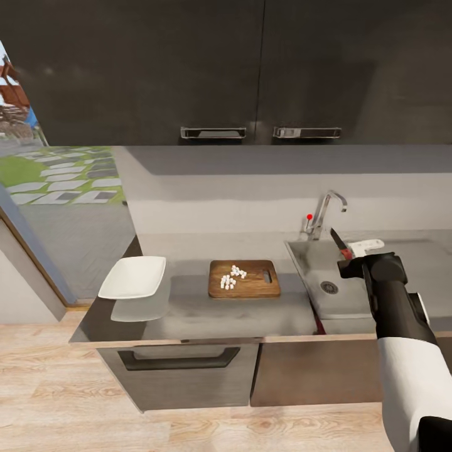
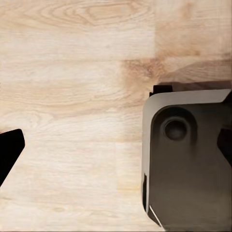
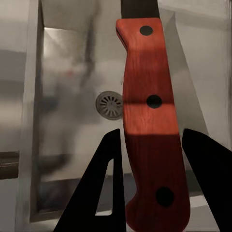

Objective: In the kitchen, take the Vidalia onion out of the sink, dice it on the chopping board with the paring knife, put the diced onion into the bowl on the countertop, then place both the paring knife and the chopping board into the sink.

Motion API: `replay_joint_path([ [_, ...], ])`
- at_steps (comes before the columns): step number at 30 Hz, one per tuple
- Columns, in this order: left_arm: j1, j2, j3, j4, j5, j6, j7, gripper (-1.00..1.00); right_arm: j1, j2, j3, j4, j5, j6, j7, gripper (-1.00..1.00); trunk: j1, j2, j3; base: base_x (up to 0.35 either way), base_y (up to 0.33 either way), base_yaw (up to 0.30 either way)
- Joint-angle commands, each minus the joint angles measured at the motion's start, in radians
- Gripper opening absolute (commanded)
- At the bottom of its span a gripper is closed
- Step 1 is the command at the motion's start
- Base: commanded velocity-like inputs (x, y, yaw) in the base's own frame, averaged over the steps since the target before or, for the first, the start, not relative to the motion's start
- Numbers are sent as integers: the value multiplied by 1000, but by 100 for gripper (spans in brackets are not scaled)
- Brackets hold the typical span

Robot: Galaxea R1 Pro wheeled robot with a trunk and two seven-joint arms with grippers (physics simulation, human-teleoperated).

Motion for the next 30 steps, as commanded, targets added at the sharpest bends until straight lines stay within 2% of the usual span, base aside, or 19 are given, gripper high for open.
replay_joint_path([
  [1, -2, 4, -9, 5, 10, 10, -1, 100, -1, 0, -12, -1, 8, 2, 10, -100, 1, -2, -2, 0, 0, 0],
  [5, -2, 23, -9, 5, 11, 30, -2, 100, -1, 0, -22, -1, 8, 2, 10, -100, 1, -2, -2, 0, 0, 0],
  [8, -2, 27, -9, 5, 11, 34, -1, 100, -1, 0, -23, -1, 8, 2, 10, -100, 1, -2, -2, 2, 0, 0],
  [12, -2, 28, -9, 5, 11, 113, -3, 100, -1, 1, -22, -1, 8, 3, 10, -100, 1, -2, -2, 86, 0, 0],
  [15, -2, 28, -9, 5, 11, 138, -8, 100, -1, 1, -21, 0, 8, 3, 10, -100, 1, -2, -2, 179, 0, 0],
  [22, 23, 24, -9, 5, 11, 144, -11, 100, -1, 6, -20, 15, 7, 3, 10, -100, 1, -2, -2, 225, -30, 0],
  [30, 26, 22, -9, 5, 11, 145, -12, 100, -1, 7, -20, 38, 7, 3, 10, -100, 1, -2, -2, 225, -242, 0],
])
